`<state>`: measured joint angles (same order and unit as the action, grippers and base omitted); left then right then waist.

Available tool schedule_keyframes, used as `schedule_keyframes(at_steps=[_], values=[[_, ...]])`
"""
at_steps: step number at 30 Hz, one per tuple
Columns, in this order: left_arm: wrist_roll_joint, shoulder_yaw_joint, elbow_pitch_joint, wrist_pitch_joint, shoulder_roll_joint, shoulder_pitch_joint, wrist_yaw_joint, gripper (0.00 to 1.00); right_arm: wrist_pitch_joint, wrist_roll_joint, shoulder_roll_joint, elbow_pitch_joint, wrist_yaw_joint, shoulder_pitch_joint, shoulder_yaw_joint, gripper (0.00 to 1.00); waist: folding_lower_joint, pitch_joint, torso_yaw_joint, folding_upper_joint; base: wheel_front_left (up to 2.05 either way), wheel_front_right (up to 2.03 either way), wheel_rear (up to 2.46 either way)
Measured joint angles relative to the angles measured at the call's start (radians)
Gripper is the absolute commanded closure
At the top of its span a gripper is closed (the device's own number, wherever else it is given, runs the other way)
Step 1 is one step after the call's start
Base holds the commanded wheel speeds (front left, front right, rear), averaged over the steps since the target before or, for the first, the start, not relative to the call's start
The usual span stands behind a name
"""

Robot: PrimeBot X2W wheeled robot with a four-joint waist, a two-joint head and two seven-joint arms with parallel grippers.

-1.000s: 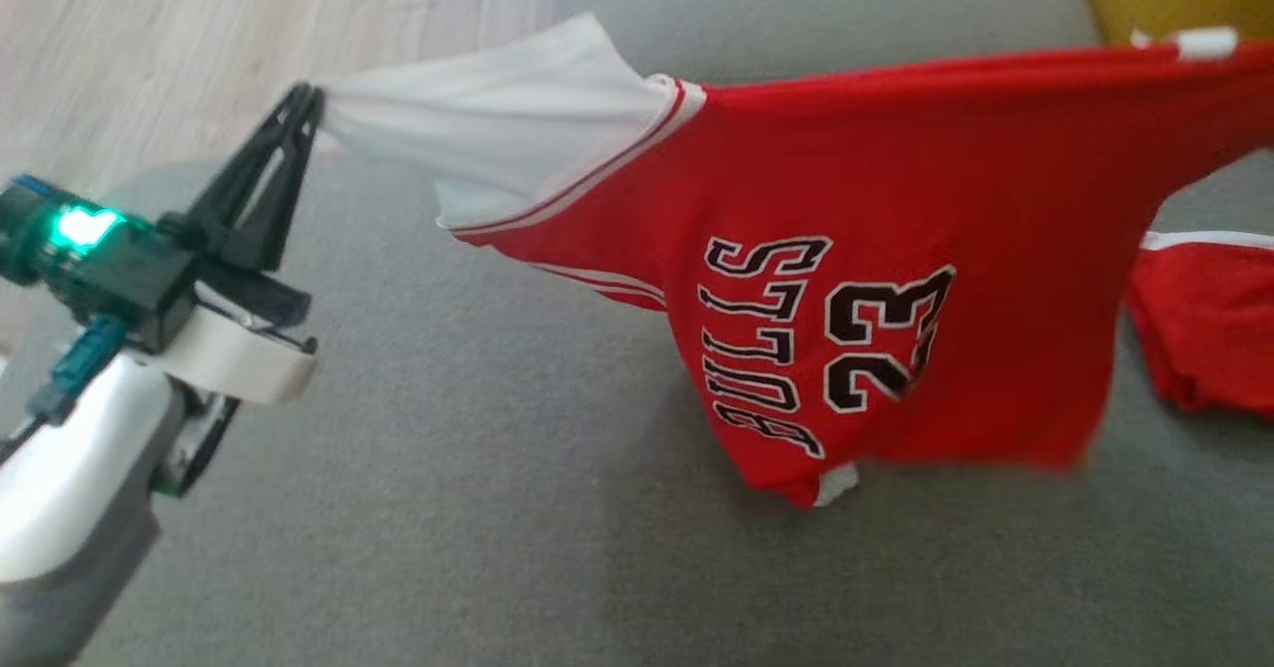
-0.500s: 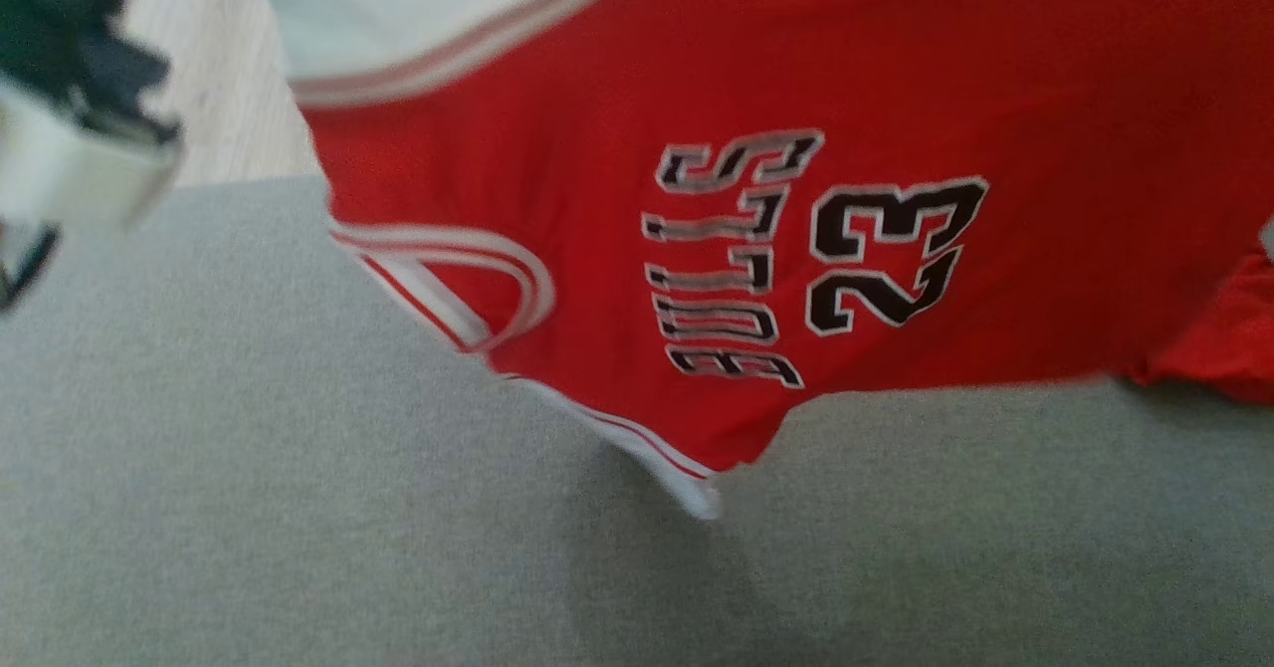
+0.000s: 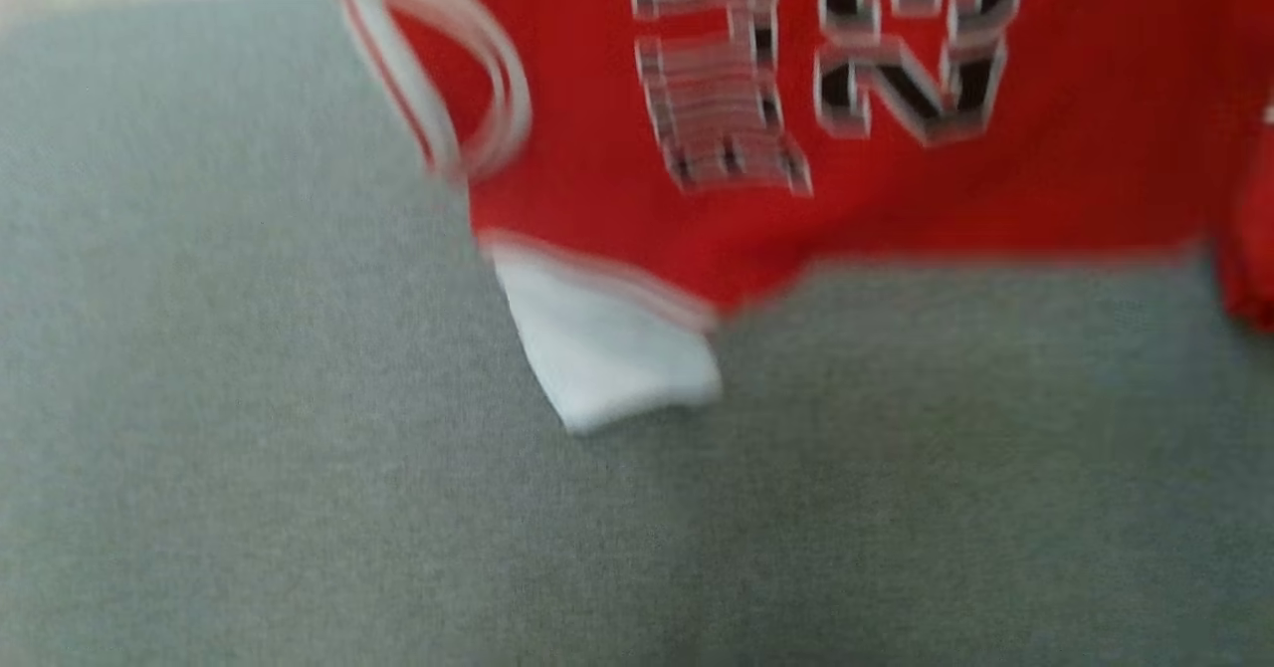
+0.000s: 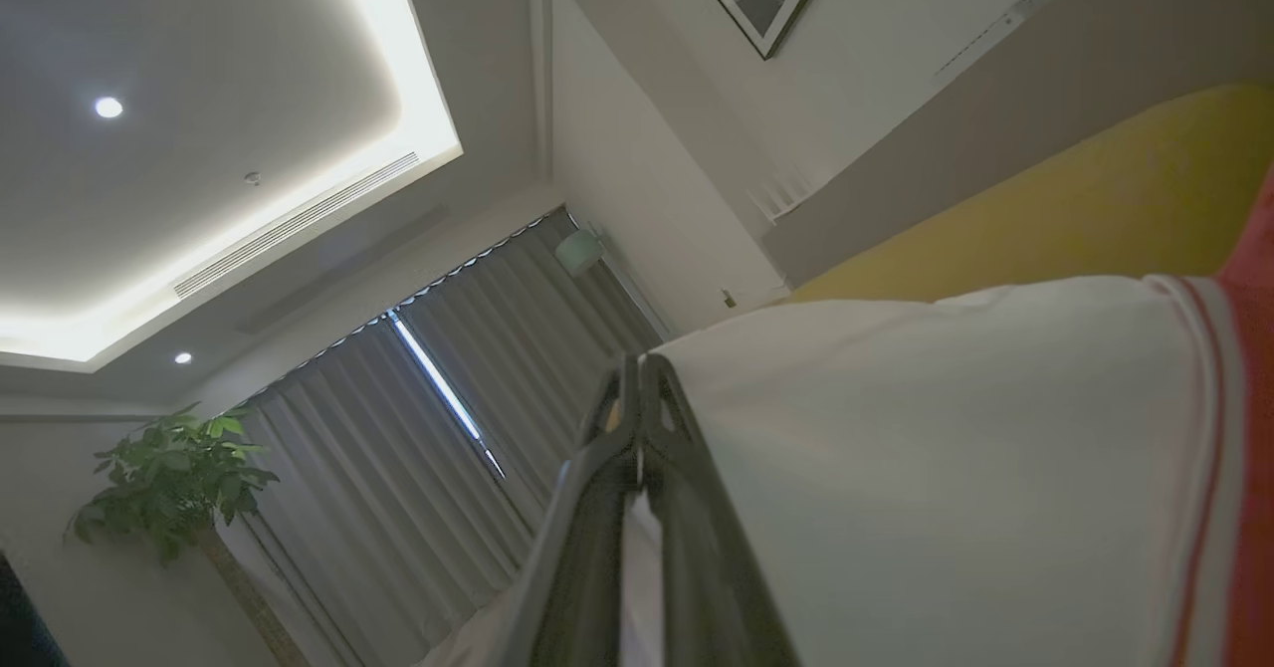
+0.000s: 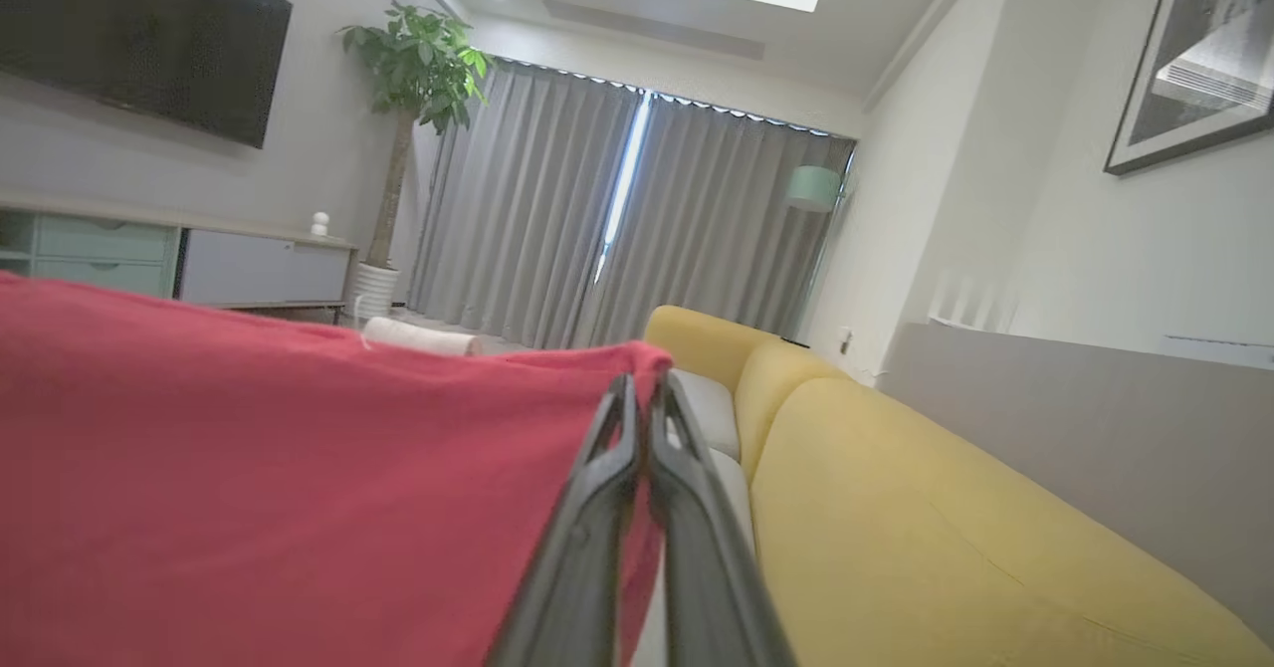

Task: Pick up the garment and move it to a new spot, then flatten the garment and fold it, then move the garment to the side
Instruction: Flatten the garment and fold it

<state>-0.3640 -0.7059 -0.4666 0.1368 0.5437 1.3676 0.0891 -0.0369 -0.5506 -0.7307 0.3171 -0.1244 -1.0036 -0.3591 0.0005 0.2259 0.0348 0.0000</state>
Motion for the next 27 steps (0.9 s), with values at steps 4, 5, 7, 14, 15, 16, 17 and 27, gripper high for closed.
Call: schedule_keyframes(at_steps=[4, 5, 7, 14, 15, 16, 17, 27], values=[[0.068, 0.006, -0.126, 0.08, -0.053, 0.169, -0.033, 1.0, -0.088, 0.032, 0.025, 0.113, 0.0, -0.166, -0.039, 1.0, 0.0001, 0.099, 0.012, 0.0, 0.0, 0.0, 0.0], [0.083, 0.011, -0.149, 0.095, -0.066, 0.206, -0.048, 1.0, -0.112, 0.042, 0.027, 0.138, 0.0, -0.206, -0.051, 1.0, 0.0001, 0.121, 0.015, 0.0, 0.0, 0.0, 0.0], [0.098, 0.026, -0.18, 0.114, -0.087, 0.263, -0.063, 1.0, -0.15, 0.061, 0.028, 0.185, 0.0, -0.273, -0.074, 1.0, 0.0, 0.159, 0.022, 0.0, 0.0, 0.0, 0.0], [0.099, 0.06, -0.142, 0.121, -0.118, 0.251, -0.044, 1.0, -0.195, 0.058, 0.016, 0.279, 0.0, -0.36, -0.194, 1.0, -0.0003, 0.258, 0.057, 0.0, 0.0, 0.0, 0.0], [0.099, 0.062, -0.125, 0.121, -0.118, 0.227, -0.038, 1.0, -0.2, 0.049, 0.016, 0.294, 0.0, -0.358, -0.205, 1.0, -0.0003, 0.269, 0.063, 0.0, 0.0, 0.0, 0.0], [0.099, 0.062, -0.125, 0.121, -0.118, 0.227, -0.038, 1.0, -0.2, 0.049, 0.016, 0.294, 0.0, -0.358, -0.205, 1.0, -0.0003, 0.269, 0.063, 0.0, 0.0, 0.0, 0.0], [0.099, 0.063, -0.11, 0.121, -0.117, 0.195, -0.031, 1.0, -0.203, 0.039, 0.015, 0.309, 0.0, -0.357, -0.216, 1.0, -0.0002, 0.28, 0.069, -0.0001, 0.0, 0.0, 0.0], [0.098, 0.065, 0.051, 0.121, -0.06, -0.233, 0.0, 1.0, -0.214, -0.091, -0.002, 0.337, 0.0, -0.126, -0.279, 1.0, -0.0007, 0.258, 0.094, 0.0, 0.0, 0.0, 0.0]])
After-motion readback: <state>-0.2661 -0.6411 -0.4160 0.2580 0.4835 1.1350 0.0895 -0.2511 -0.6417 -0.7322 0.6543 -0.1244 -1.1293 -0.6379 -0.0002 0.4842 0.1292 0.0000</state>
